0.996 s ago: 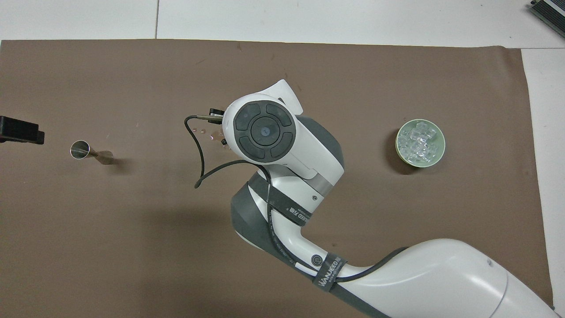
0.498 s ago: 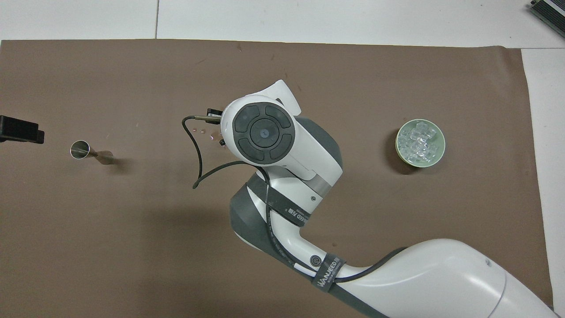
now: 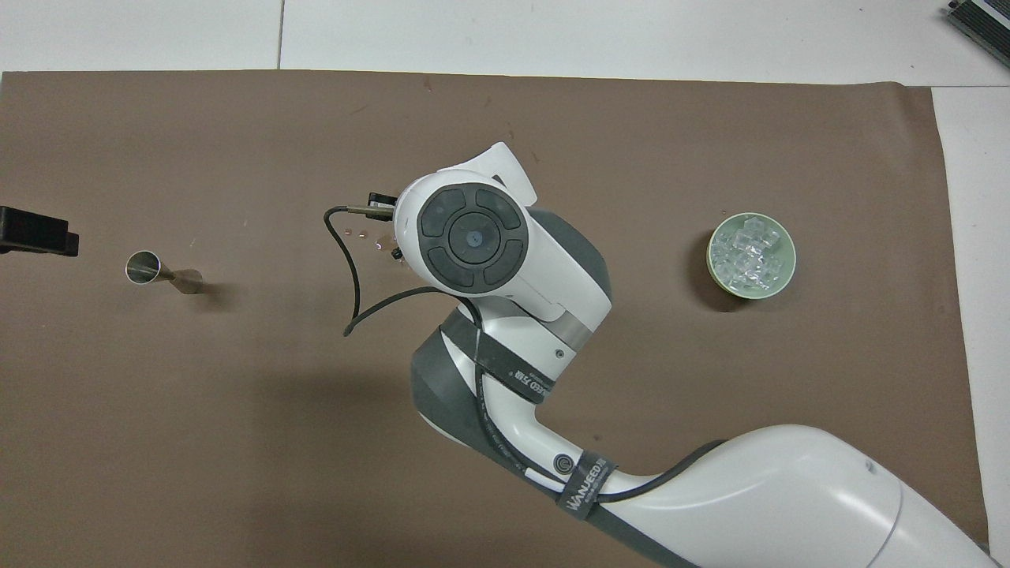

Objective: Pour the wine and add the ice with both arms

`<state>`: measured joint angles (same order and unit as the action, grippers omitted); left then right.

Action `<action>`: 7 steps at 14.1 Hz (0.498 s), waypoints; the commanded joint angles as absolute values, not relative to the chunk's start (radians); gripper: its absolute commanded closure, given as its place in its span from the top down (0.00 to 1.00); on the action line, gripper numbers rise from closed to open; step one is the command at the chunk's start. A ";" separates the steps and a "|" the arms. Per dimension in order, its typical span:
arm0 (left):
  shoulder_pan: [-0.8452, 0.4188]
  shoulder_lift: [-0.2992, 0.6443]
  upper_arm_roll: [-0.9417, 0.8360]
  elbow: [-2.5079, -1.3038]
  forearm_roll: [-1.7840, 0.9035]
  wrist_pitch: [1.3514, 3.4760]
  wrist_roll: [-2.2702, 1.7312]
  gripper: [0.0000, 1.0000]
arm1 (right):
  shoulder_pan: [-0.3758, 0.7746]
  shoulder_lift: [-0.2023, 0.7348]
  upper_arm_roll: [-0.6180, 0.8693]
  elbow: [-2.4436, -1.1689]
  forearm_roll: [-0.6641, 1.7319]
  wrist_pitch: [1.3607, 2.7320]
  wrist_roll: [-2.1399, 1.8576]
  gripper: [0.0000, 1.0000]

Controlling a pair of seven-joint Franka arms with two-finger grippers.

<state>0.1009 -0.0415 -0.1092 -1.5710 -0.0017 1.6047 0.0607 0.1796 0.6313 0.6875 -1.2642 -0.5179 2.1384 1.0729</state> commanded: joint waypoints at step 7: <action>0.098 -0.040 -0.109 -1.563 0.018 1.611 0.057 1.00 | 0.183 0.658 0.704 -1.236 -0.563 2.146 1.101 0.63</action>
<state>0.1009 -0.0415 -0.1090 -1.5710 -0.0017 1.6048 0.0607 0.1805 0.6314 0.6876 -1.2626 -0.5220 2.1392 1.0729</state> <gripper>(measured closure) 0.000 0.449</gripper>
